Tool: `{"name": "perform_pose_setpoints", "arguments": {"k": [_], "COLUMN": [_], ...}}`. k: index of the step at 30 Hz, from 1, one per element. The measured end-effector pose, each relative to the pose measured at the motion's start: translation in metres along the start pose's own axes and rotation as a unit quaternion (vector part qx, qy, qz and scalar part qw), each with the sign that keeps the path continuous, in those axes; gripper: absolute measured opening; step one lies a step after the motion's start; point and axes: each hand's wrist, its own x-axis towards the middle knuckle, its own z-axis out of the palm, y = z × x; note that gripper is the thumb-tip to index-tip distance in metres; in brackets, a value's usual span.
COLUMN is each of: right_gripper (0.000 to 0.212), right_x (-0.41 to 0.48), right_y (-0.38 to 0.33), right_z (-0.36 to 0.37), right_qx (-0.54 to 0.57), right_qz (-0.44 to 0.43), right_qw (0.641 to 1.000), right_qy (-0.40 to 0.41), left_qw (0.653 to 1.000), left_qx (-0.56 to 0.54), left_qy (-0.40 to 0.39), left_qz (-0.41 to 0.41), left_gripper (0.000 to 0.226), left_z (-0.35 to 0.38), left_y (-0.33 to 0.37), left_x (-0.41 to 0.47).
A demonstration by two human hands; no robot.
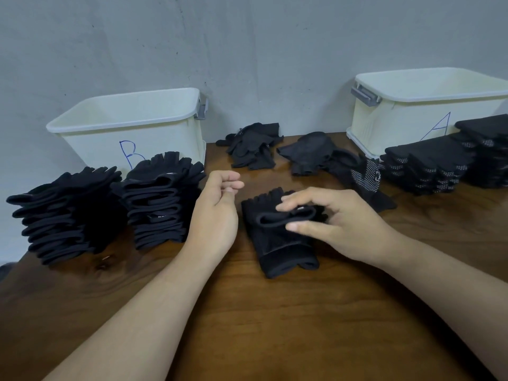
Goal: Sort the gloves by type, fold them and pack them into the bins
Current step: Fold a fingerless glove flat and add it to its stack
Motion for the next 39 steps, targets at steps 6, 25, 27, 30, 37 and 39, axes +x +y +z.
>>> {"name": "perform_pose_setpoints", "arguments": {"k": [6,25,27,30,37,39], "right_gripper": [0.050,0.017,0.012,0.006,0.008,0.011], "right_x": [-0.007,0.000,0.000,0.002,0.002,0.000], "right_y": [0.011,0.035,0.038,0.037,0.034,0.035], "right_z": [-0.009,-0.043,-0.043,-0.049,-0.059,-0.054], "right_qx": [-0.097,-0.202,-0.216,-0.231,-0.258,-0.258], "right_qz": [-0.061,-0.032,-0.036,-0.037,-0.010,-0.022], "right_qw": [0.988,0.976,0.973,0.969,0.958,0.959], "right_qy": [-0.105,-0.069,-0.070,-0.075,-0.126,-0.119], "left_qw": [0.997,0.899,0.887,0.868,0.846,0.845], "left_qx": [0.055,0.290,0.309,0.341,0.381,0.381], "left_qy": [-0.054,-0.311,-0.328,-0.345,-0.359,-0.362], "left_qz": [0.030,0.104,0.102,0.104,0.102,0.098], "left_gripper": [0.033,0.049,0.050,0.051,0.050,0.049], "left_z": [-0.002,0.005,0.006,0.008,0.010,0.010], "left_y": [0.009,0.020,0.021,0.020,0.022,0.024], "left_x": [-0.008,-0.033,-0.034,-0.034,-0.036,-0.037]}}
